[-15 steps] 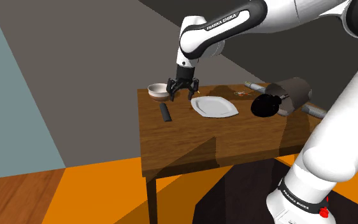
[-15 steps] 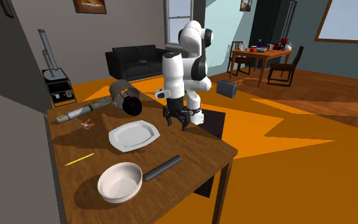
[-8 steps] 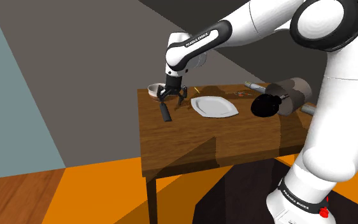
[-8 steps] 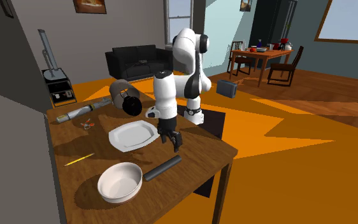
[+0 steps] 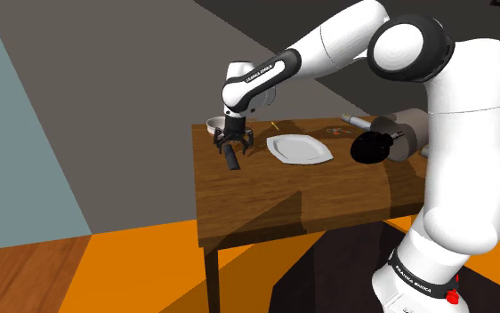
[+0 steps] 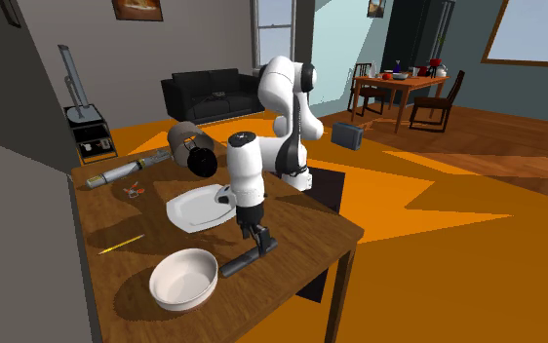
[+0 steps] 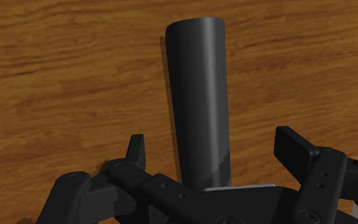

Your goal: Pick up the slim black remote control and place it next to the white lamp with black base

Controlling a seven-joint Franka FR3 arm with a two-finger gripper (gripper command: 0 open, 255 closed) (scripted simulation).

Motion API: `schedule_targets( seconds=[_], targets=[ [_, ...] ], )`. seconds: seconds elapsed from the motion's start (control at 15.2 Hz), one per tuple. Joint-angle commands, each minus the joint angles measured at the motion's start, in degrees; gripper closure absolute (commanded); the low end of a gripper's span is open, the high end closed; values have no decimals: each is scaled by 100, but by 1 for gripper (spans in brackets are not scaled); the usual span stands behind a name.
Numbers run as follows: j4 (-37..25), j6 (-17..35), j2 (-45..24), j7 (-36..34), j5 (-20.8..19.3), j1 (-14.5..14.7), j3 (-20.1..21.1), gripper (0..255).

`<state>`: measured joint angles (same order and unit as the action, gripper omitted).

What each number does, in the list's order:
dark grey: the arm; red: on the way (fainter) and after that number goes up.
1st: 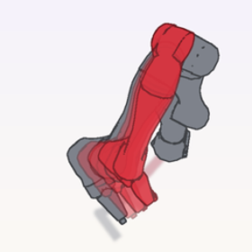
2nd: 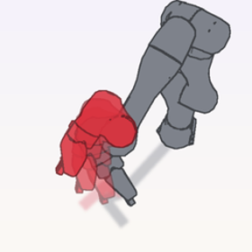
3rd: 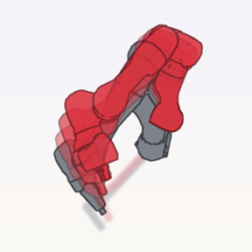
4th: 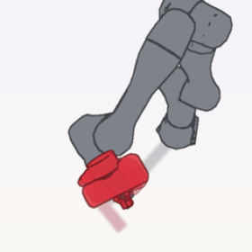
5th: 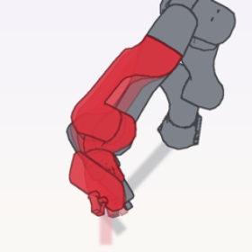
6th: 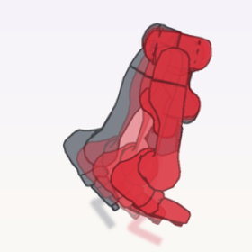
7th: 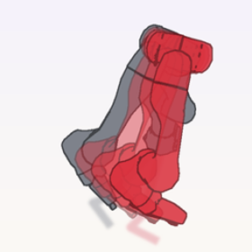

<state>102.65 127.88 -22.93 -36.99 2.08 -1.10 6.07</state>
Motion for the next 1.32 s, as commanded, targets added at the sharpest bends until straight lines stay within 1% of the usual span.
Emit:
schedule_targets(
  seconds=[0.0, 0.13, 0.66, 0.73, 1.25],
  targets=[
    [72, 137, -63, -10, -4, 10, -1, 0],
    [98, 232, -132, -13, -10, 17, -2, 0],
    [96, 230, -132, -14, -10, 17, -2, 0],
    [96, 230, -132, -14, -10, 17, -2, 255],
    [98, 228, -129, -11, -9, 15, -2, 255]
  ],
)
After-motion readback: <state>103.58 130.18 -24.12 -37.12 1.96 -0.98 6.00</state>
